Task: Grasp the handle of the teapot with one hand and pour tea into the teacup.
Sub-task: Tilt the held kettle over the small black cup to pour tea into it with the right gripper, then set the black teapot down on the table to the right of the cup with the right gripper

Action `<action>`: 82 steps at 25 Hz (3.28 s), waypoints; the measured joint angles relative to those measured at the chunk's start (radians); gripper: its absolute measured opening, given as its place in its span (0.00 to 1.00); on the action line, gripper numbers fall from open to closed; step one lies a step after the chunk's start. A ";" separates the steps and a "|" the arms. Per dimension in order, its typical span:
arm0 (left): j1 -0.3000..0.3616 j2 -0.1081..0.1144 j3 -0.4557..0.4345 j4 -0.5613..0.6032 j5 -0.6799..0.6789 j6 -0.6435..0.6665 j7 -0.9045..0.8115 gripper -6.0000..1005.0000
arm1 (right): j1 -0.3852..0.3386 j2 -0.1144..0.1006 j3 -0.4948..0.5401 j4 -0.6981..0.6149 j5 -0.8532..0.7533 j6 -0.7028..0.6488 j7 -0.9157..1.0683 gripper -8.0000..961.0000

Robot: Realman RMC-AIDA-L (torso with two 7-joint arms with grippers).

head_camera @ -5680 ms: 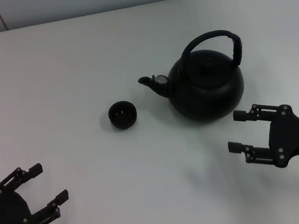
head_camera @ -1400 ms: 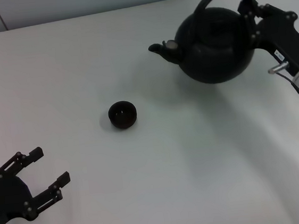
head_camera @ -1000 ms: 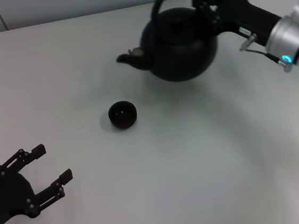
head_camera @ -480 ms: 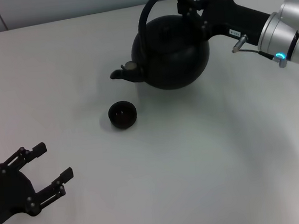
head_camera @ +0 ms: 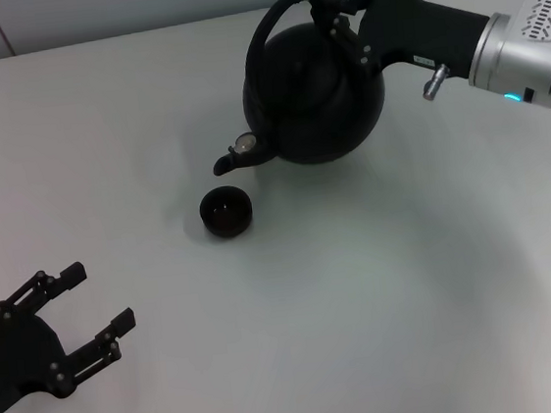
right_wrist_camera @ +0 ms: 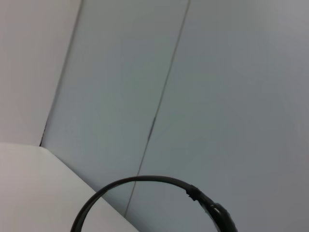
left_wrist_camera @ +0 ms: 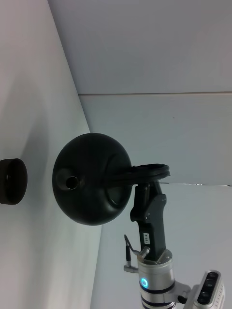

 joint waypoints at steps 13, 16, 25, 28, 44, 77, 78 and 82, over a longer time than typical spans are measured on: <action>-0.006 0.001 0.000 0.001 0.000 0.000 -0.011 0.80 | 0.013 0.002 -0.100 -0.070 -0.001 -0.001 -0.070 0.13; -0.006 0.001 0.000 0.002 0.000 0.000 -0.012 0.80 | 0.014 0.002 -0.123 -0.097 -0.002 0.001 -0.070 0.13; -0.011 0.002 0.000 0.000 0.000 -0.002 -0.012 0.80 | 0.016 0.002 -0.175 -0.140 -0.005 0.013 -0.071 0.13; -0.013 0.002 0.000 0.000 0.000 -0.003 -0.012 0.80 | 0.016 0.001 -0.188 -0.153 -0.005 0.016 -0.071 0.13; -0.029 0.000 0.000 -0.011 0.000 -0.007 -0.014 0.80 | 0.021 0.001 -0.228 -0.161 -0.002 0.041 -0.093 0.14; -0.032 0.002 -0.001 -0.014 -0.012 -0.005 -0.020 0.80 | -0.133 0.005 -0.212 -0.066 0.310 0.002 0.327 0.15; -0.032 0.002 -0.001 -0.014 -0.012 -0.005 -0.020 0.80 | -0.142 0.005 -0.212 -0.066 0.324 -0.002 0.336 0.15; -0.028 0.001 -0.001 -0.014 -0.012 -0.004 -0.017 0.80 | -0.172 0.004 -0.204 -0.070 0.337 -0.014 0.355 0.15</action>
